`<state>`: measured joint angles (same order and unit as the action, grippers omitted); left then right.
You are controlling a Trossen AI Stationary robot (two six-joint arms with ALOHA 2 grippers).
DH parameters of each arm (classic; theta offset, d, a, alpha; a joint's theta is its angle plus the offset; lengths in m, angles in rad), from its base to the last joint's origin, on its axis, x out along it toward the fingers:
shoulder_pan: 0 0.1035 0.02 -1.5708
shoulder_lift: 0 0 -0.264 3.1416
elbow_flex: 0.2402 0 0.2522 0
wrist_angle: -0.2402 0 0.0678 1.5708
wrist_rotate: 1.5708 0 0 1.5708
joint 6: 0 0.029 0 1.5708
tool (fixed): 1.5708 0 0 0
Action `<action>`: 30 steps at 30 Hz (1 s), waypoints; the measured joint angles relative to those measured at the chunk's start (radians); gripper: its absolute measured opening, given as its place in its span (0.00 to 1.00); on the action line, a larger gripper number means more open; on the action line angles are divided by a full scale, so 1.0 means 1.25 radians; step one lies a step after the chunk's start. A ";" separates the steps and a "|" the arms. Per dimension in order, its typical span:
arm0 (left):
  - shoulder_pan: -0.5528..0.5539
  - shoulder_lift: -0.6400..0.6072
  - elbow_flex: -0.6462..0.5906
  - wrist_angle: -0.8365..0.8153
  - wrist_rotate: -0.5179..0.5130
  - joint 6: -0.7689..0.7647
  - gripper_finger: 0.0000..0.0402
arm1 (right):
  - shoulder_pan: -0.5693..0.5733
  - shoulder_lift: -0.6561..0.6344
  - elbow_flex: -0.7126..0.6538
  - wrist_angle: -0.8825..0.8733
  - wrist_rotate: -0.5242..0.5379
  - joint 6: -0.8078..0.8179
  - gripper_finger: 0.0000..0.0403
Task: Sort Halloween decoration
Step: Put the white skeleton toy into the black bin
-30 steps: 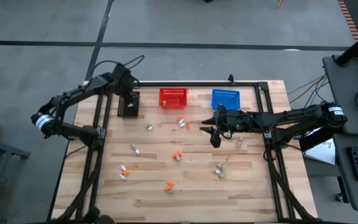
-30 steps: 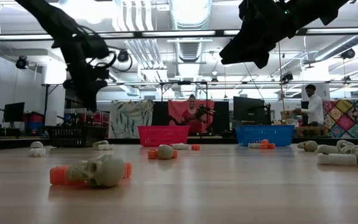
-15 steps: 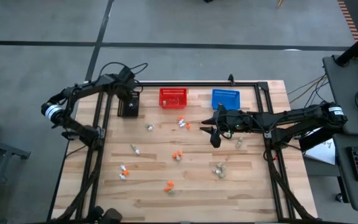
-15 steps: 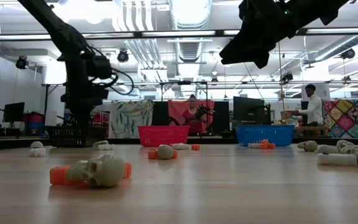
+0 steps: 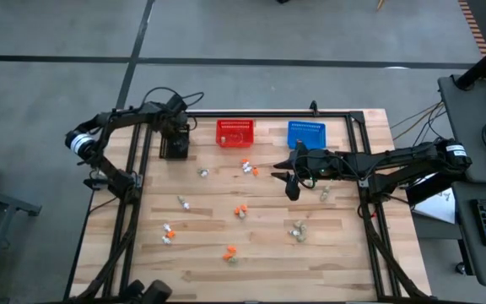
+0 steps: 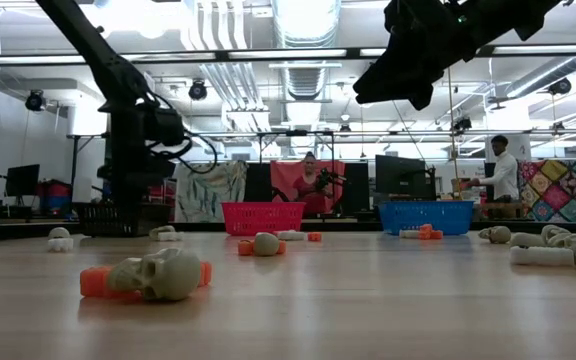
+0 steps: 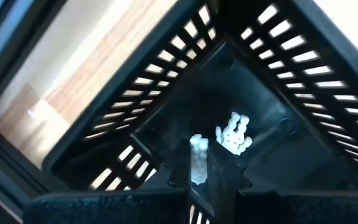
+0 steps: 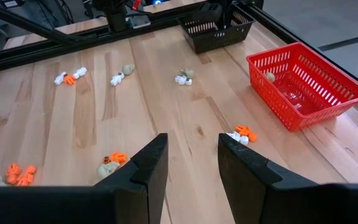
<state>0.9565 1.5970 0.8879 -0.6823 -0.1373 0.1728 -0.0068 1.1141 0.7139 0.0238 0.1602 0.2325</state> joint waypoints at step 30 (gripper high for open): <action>-0.015 -0.006 0.000 0.000 0.006 -0.005 0.15 | 0.000 0.000 0.000 0.000 0.000 0.000 0.32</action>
<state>0.9382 1.5897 0.8879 -0.6819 -0.1293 0.1661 -0.0067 1.1141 0.7139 0.0238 0.1600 0.2325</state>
